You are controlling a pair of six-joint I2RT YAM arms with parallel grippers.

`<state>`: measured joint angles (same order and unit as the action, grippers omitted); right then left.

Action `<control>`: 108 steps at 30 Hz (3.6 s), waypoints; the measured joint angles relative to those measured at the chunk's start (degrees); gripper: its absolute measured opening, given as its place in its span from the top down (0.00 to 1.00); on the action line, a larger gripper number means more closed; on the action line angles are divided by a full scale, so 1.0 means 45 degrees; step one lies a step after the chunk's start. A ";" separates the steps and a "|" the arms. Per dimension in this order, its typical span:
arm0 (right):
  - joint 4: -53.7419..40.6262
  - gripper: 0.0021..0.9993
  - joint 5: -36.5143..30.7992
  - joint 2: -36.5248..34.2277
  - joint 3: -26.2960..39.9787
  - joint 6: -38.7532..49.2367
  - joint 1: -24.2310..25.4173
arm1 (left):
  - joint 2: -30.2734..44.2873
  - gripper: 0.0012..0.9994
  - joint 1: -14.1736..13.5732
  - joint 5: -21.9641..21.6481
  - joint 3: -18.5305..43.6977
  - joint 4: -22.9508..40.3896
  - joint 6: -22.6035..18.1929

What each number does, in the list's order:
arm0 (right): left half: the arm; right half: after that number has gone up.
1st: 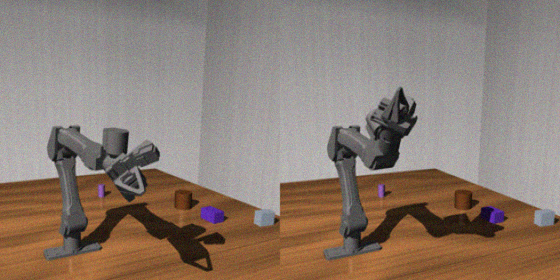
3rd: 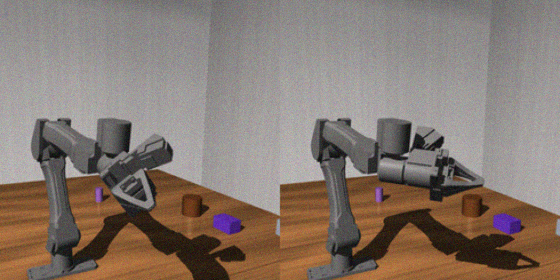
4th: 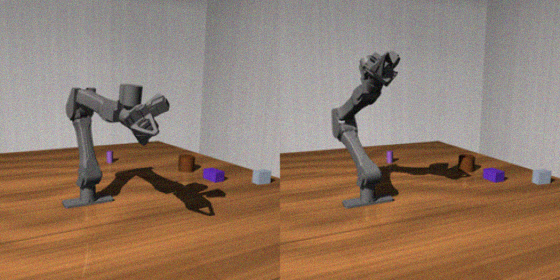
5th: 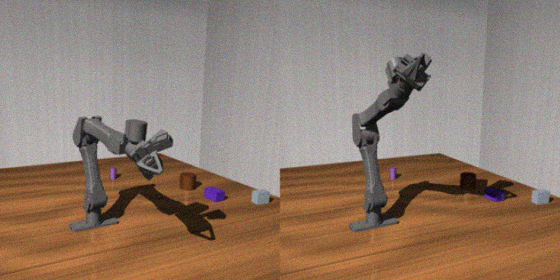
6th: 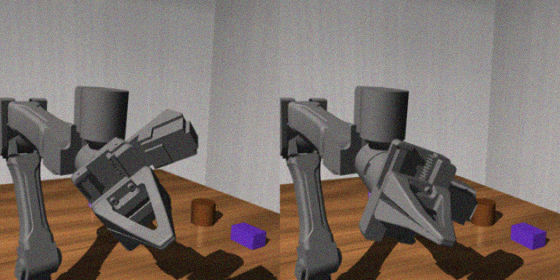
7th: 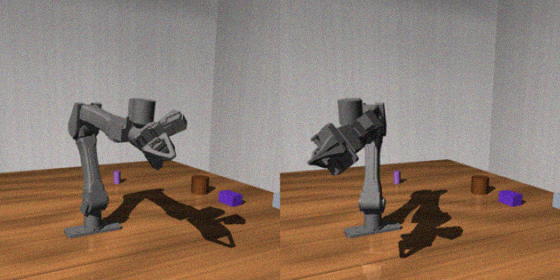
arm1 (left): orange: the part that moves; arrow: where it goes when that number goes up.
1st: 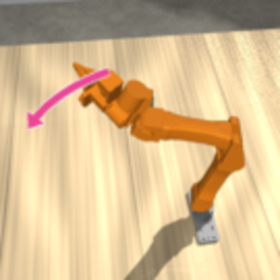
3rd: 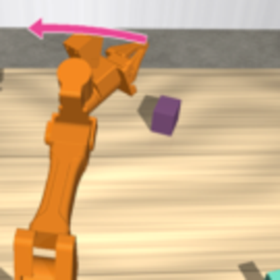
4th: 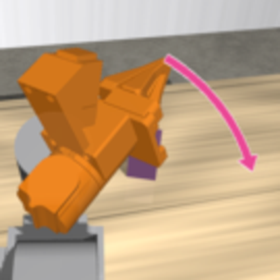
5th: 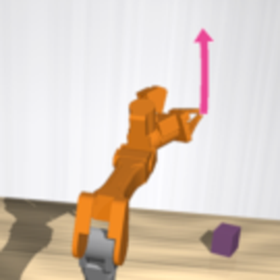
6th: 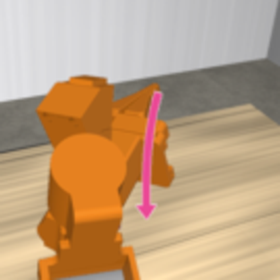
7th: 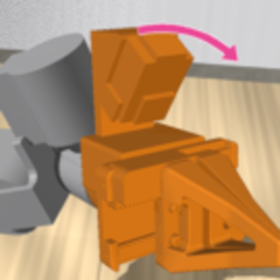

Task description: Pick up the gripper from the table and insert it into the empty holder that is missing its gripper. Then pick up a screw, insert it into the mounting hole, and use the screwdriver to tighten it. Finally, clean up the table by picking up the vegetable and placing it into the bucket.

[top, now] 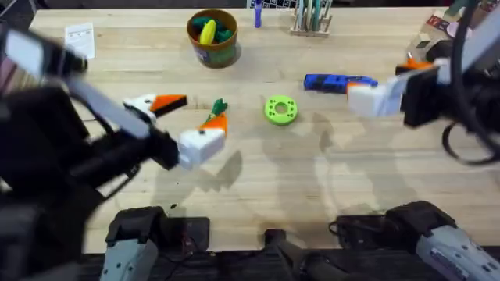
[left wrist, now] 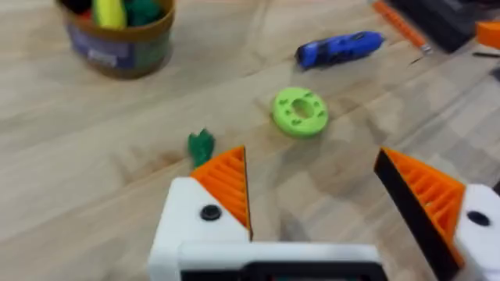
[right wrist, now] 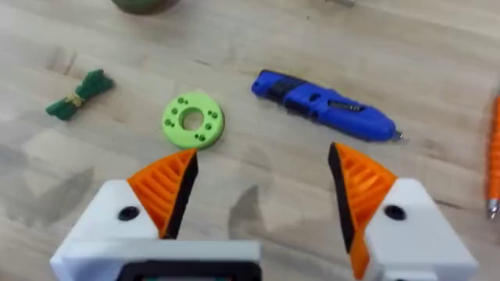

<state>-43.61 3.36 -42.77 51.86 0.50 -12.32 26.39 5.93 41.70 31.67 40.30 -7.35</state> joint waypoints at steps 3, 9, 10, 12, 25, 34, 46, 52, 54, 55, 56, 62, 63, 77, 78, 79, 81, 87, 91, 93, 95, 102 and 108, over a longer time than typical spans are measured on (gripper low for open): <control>-0.0068 0.02 0.0033 0.1150 -0.1032 -0.0172 0.0000 | 0.1972 0.01 0.0000 -0.1073 0.1877 0.1606 -0.0357; -0.0127 0.02 0.0033 0.2492 -0.2182 -0.0362 0.0000 | 0.4831 0.01 0.0001 -0.2621 0.4328 0.2869 -0.0614; -0.0134 0.02 0.0033 0.2557 -0.2219 -0.0364 0.0000 | 0.5130 0.01 0.0005 -0.2733 0.4504 0.2848 -0.0631; -0.0137 0.02 0.0033 0.2599 -0.2226 -0.0377 0.0000 | 0.5597 0.01 0.0005 -0.2973 0.4712 0.2852 -0.0667; -0.0316 0.02 0.0033 0.2595 -0.2231 -0.0406 0.0000 | 0.8062 0.01 -0.2600 -0.7639 0.6657 0.4638 -0.0871; -0.0316 0.02 0.0033 0.2599 -0.2231 -0.0406 0.0000 | 1.0998 0.01 -0.4914 -0.8946 0.6686 0.3846 -0.0102; -0.0332 0.02 0.0033 0.2595 -0.2231 -0.0406 0.0000 | 1.5123 0.01 -0.5406 -0.9226 0.6690 0.1757 0.0119; -0.0379 0.02 0.0033 0.2595 -0.2231 -0.0406 0.0000 | 1.6034 0.04 -0.5406 -0.9168 0.6700 0.1427 0.0124; -0.0384 0.02 0.0033 0.2595 -0.2231 -0.0406 0.0000 | 1.6040 0.18 -0.5411 -0.9174 0.6751 0.1418 0.0172; -0.0384 0.02 0.0033 0.2595 -0.2231 -0.0406 0.0000 | 1.6040 0.31 -0.5411 -0.9194 0.6758 0.1418 0.0152; -0.0384 0.02 0.0033 0.2595 -0.2231 -0.0406 0.0000 | 1.6040 0.47 -0.5411 -0.9202 0.6758 0.1427 0.0168; -0.0392 0.02 0.0033 0.2595 -0.2231 -0.0406 0.0000 | 1.6041 0.98 -0.5421 -0.9232 0.6831 0.1446 0.0157; -0.0394 0.02 0.0033 0.2599 -0.2231 -0.0406 0.0000 | 1.6044 0.98 -0.5416 -0.9231 0.6831 0.1466 0.0163; -0.0399 0.02 0.0033 0.2595 -0.2231 -0.0406 0.0000 | 1.4940 0.98 -0.5406 -0.9575 1.0267 0.2986 0.0610; -0.0399 0.02 0.0033 0.2595 -0.2231 -0.0406 0.0000 | 1.4749 0.98 -0.5382 -0.9631 1.0780 0.2993 0.0581; -0.0401 0.02 0.0033 0.2595 -0.2231 -0.0406 0.0000 | 1.4606 0.98 -0.5352 -0.9659 1.1203 0.2986 0.0537; -0.0403 0.02 0.0033 0.2595 -0.2231 -0.0406 0.0000 | 1.4366 0.98 -0.5221 -0.9723 1.2039 0.2868 0.0478; -0.0403 0.02 0.0033 0.2595 -0.2231 -0.0406 0.0000 | 1.4303 0.98 -0.4414 -0.9804 1.2810 0.0990 0.0396; -0.0403 0.02 0.0033 0.2595 -0.2231 -0.0401 0.0000 | 1.4775 0.98 -0.3998 -0.9620 1.2810 -0.0367 0.0396; -0.0418 0.02 0.0033 0.2595 -0.2231 -0.0406 0.0000 | 1.5232 0.98 -0.3949 -0.9513 1.2810 -0.1050 0.0396; -0.0418 0.02 0.0033 0.2595 -0.2231 -0.0406 0.0000 | 1.5765 0.98 -0.3954 -0.9443 1.2810 -0.1623 0.0396; -0.0418 0.02 0.0033 0.2598 -0.2231 -0.0406 0.0000 | 1.7735 0.98 -0.3954 -0.8862 1.2806 -0.3269 0.0396; -0.0418 0.02 0.0033 0.2595 -0.2231 -0.0406 0.0000 | 1.8269 0.97 -0.3954 -0.8575 1.2801 -0.3459 0.0388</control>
<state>-45.50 3.51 -31.09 41.82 -1.32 -12.32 108.59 -11.86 3.12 89.27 24.73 -5.60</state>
